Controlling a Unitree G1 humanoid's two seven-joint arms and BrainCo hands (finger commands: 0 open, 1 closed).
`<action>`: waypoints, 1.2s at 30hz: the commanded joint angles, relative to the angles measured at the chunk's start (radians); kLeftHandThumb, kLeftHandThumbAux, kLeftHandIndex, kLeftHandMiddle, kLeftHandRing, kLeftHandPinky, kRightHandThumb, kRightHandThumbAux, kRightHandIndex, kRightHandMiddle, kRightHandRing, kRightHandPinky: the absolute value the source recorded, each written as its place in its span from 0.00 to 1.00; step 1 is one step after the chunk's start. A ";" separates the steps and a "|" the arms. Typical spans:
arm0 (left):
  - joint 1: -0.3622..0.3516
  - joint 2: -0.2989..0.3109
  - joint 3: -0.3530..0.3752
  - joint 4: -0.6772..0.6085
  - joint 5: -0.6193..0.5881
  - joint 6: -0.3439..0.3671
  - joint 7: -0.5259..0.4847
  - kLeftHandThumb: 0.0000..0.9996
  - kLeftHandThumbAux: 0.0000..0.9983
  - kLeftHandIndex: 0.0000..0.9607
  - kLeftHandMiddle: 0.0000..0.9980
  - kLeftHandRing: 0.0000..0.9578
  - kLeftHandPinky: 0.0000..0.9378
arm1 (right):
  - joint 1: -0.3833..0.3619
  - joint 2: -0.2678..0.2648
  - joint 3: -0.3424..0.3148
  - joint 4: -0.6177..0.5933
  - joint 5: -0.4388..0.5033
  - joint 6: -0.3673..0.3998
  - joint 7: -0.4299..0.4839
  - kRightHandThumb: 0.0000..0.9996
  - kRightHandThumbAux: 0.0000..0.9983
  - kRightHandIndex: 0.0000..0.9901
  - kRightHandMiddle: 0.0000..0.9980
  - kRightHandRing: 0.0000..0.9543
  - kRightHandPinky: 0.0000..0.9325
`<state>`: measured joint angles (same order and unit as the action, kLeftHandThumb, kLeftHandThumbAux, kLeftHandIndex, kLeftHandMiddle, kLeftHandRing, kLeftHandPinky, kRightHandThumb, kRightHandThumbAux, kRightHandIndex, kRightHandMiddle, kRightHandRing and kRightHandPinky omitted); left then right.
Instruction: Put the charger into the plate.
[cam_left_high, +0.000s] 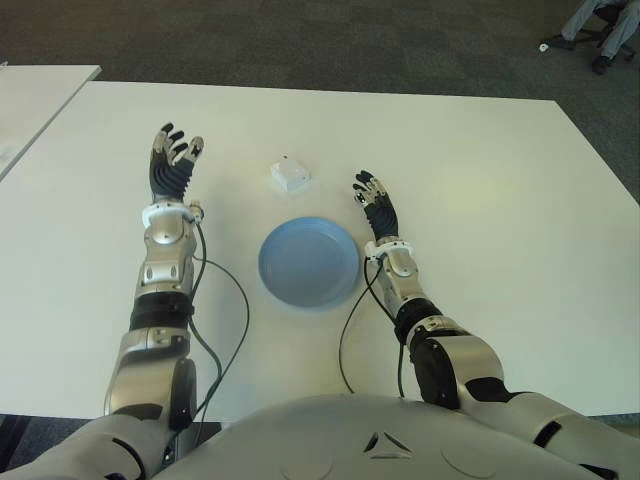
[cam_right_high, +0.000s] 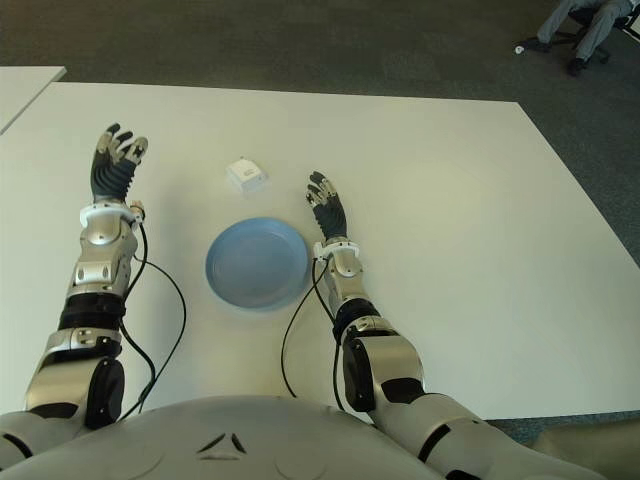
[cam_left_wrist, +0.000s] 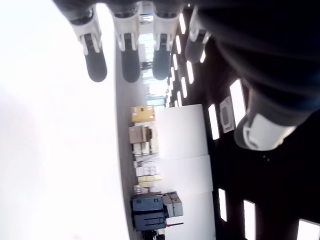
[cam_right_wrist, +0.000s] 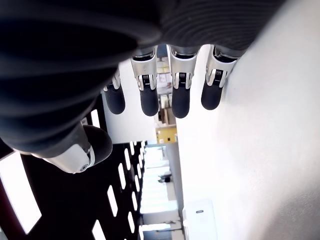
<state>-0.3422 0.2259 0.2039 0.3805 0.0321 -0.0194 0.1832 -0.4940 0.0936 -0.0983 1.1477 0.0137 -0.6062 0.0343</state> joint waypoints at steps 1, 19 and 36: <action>-0.062 -0.008 -0.046 -0.031 0.049 0.091 0.019 0.56 0.49 0.08 0.14 0.15 0.22 | 0.029 0.009 0.000 0.030 -0.001 0.045 -0.011 0.01 0.54 0.13 0.15 0.13 0.14; -0.257 0.104 -0.348 0.242 0.418 -0.037 0.071 0.44 0.57 0.07 0.11 0.13 0.20 | 0.027 0.019 0.007 0.035 -0.005 0.057 -0.032 0.01 0.53 0.13 0.15 0.13 0.12; -0.463 0.183 -0.848 0.732 0.939 -0.204 0.323 0.08 0.82 0.04 0.05 0.02 0.03 | 0.028 0.038 -0.003 0.038 0.016 0.050 -0.025 0.02 0.52 0.15 0.16 0.13 0.13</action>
<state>-0.8020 0.3921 -0.5598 1.0463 0.8877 -0.2130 0.4826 -0.4948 0.0955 -0.0930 1.1495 0.0170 -0.6056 0.0113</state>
